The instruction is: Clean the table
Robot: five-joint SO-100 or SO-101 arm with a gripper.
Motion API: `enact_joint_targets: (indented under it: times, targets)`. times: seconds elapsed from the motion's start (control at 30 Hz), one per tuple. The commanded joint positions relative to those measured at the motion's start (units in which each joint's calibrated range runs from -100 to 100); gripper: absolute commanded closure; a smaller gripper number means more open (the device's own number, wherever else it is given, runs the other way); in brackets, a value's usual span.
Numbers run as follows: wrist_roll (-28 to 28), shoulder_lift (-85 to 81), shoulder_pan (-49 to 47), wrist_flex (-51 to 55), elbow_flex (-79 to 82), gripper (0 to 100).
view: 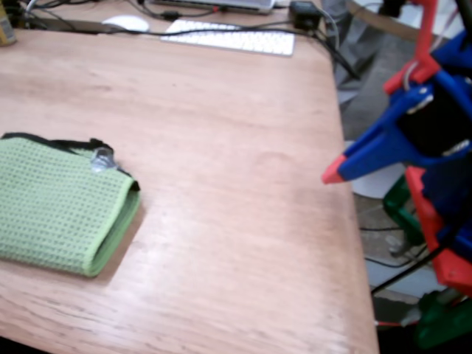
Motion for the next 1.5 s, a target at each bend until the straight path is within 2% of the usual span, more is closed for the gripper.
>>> enact_joint_targets:
  times: [0.0,1.07,1.17,1.27,1.33,1.4,1.47]
  targets:
    - [-0.24,-0.10,-0.24,0.01,-0.28,98]
    - [-0.10,-0.10,-2.28,-0.90,-2.45,97]
    - [2.44,2.64,-2.28,-0.90,-18.68,97]
    - [8.30,25.28,-1.09,-0.90,-40.39,97]
    - [9.62,42.35,-0.24,-1.96,-57.76,97]
    - [9.67,56.07,0.09,-11.41,-76.26,97]
    - [9.87,66.45,0.77,-24.13,-84.28,97]
